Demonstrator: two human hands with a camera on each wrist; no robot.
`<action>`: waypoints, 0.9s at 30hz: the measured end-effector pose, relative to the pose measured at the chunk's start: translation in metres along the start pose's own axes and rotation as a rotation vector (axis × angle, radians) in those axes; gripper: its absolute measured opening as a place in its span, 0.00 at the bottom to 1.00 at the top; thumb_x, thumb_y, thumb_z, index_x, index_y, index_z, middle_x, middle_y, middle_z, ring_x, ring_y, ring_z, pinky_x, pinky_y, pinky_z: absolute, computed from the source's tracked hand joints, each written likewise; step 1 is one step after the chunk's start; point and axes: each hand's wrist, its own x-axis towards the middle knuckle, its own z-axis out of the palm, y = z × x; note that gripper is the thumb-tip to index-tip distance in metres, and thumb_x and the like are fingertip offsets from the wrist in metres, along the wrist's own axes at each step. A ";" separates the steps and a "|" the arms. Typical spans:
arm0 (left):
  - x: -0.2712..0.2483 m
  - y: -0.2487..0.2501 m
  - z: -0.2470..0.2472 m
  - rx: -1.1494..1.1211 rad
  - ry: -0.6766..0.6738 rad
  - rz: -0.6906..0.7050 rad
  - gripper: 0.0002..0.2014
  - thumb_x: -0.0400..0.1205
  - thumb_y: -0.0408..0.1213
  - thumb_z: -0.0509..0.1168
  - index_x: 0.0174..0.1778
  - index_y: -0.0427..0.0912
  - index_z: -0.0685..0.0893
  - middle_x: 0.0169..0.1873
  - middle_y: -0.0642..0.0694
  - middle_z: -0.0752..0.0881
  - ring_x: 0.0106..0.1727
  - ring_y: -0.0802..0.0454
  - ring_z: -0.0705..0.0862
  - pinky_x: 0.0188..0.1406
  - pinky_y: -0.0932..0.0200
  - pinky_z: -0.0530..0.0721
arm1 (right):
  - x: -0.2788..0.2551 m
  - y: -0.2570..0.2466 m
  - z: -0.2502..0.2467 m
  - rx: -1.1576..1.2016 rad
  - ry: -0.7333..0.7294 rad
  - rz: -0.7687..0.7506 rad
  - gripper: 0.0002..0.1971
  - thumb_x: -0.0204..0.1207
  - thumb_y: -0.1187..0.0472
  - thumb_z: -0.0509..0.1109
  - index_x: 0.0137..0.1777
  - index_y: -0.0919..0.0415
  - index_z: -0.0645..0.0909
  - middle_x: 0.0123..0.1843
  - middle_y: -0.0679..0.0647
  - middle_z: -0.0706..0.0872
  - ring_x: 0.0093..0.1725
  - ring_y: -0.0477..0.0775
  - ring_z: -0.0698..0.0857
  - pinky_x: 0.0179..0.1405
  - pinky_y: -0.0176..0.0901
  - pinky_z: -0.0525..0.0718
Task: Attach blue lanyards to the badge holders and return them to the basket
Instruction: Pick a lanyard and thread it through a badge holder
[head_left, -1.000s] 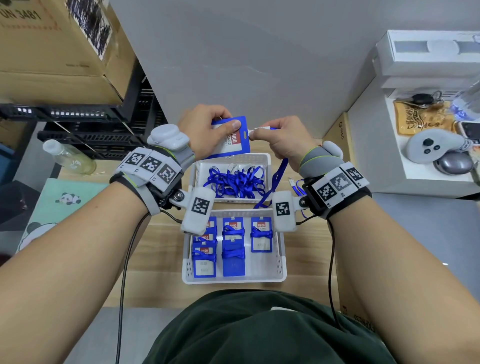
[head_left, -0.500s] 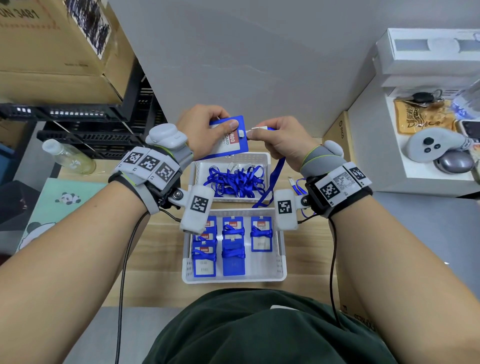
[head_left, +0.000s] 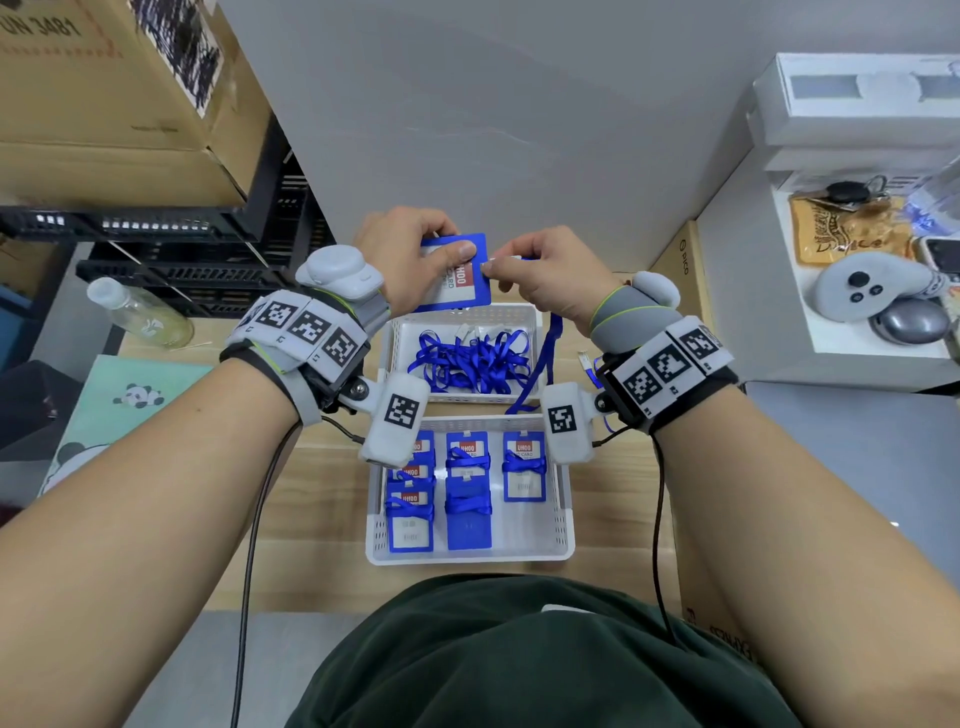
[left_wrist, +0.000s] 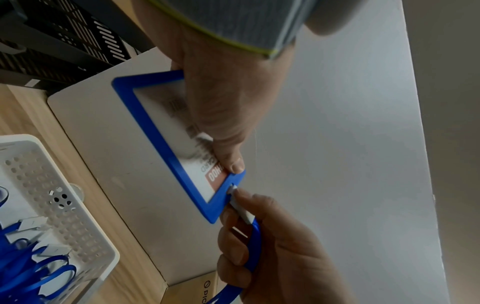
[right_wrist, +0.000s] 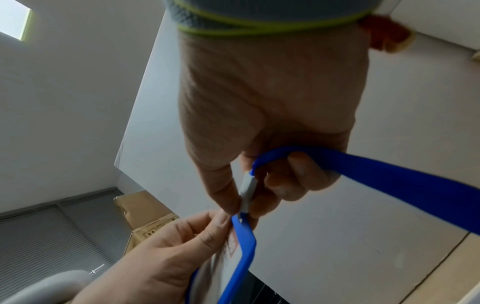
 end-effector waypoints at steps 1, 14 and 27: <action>0.000 -0.001 -0.001 -0.002 0.002 -0.005 0.11 0.81 0.53 0.66 0.45 0.50 0.87 0.37 0.54 0.86 0.41 0.53 0.81 0.39 0.62 0.70 | 0.000 0.001 -0.001 0.011 -0.019 0.000 0.10 0.75 0.53 0.74 0.40 0.59 0.88 0.29 0.45 0.84 0.24 0.43 0.72 0.28 0.36 0.70; 0.000 -0.005 -0.001 -0.017 -0.062 -0.031 0.15 0.83 0.57 0.61 0.45 0.50 0.85 0.38 0.52 0.88 0.42 0.50 0.85 0.43 0.55 0.81 | 0.002 0.004 -0.011 0.192 -0.121 -0.028 0.11 0.82 0.64 0.67 0.37 0.61 0.84 0.28 0.53 0.83 0.27 0.46 0.79 0.33 0.34 0.78; 0.007 0.011 -0.011 -0.232 -0.016 -0.060 0.24 0.88 0.54 0.51 0.32 0.44 0.75 0.24 0.52 0.75 0.24 0.60 0.71 0.29 0.59 0.67 | -0.003 -0.001 -0.016 0.305 -0.095 -0.178 0.17 0.84 0.49 0.62 0.56 0.63 0.83 0.49 0.53 0.87 0.49 0.46 0.84 0.54 0.29 0.79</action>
